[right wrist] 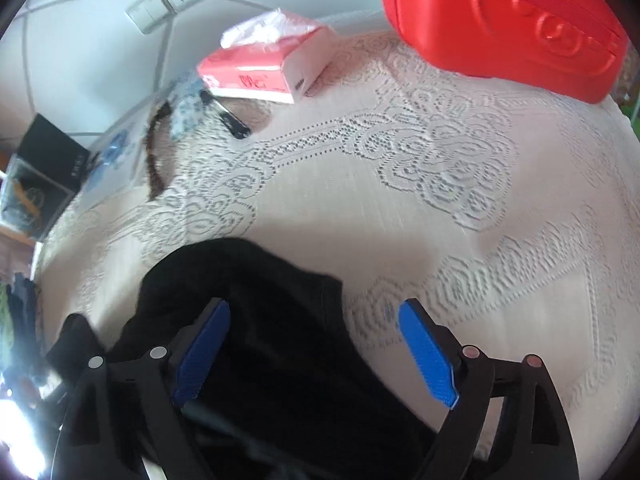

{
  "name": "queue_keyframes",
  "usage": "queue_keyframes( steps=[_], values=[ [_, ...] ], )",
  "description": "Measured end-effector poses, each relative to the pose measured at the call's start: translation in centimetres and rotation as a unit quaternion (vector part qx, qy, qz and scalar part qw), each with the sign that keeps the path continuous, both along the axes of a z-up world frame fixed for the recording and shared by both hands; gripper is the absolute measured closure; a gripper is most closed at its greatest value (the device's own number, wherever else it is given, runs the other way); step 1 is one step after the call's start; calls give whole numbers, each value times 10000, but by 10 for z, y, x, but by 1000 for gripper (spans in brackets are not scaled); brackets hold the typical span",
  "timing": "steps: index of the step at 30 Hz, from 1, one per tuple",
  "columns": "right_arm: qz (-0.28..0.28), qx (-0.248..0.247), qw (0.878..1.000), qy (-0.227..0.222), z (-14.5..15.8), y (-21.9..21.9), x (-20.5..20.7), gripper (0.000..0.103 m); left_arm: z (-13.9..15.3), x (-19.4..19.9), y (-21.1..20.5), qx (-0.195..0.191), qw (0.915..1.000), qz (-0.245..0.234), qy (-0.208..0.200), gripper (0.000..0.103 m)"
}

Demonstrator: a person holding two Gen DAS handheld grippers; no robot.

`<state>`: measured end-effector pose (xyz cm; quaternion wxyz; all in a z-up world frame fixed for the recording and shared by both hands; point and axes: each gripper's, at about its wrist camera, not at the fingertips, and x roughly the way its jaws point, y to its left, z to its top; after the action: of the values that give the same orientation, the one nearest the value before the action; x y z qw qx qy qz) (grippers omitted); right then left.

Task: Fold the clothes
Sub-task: 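Lift the T-shirt with both grippers and shake it open, then lay the T-shirt flat on the bed and open both grippers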

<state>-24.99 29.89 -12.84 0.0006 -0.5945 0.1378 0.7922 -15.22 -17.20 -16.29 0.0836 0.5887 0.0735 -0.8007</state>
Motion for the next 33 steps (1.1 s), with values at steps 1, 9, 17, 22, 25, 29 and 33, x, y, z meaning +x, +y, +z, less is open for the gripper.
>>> queue_keyframes(
  steps=[1, 9, 17, 22, 25, 29, 33],
  values=[
    [93, -39, 9999, -127, -6, -4, -4, 20, 0, 1, -2, 41, 10000, 11, -1, 7],
    [1043, 769, 9898, 597, 40, -46, -1, 97, 48, -18, 6, -89, 9971, -711, 246, 91],
    [423, 653, 9251, 3717, 276, 8, 60, 100, 233, -41, -36, -245, 9685, -424, 2443, 91],
    [61, 537, 8820, 4681, 350, 44, 142, 100, 277, -17, -41, -157, 9542, -653, 2915, 89],
    [51, 427, 8875, 4588, 342, 58, 179, 100, 271, -4, -36, -127, 9544, -891, 2847, 87],
    [56, 361, 9309, 3634, 261, 67, 203, 100, 207, 14, -26, 129, 9732, -1012, 2062, 76],
    [-409, 256, 9721, 2294, 148, 100, 233, 100, 131, 42, -18, 574, 9892, -849, 1051, 74]
  ],
)
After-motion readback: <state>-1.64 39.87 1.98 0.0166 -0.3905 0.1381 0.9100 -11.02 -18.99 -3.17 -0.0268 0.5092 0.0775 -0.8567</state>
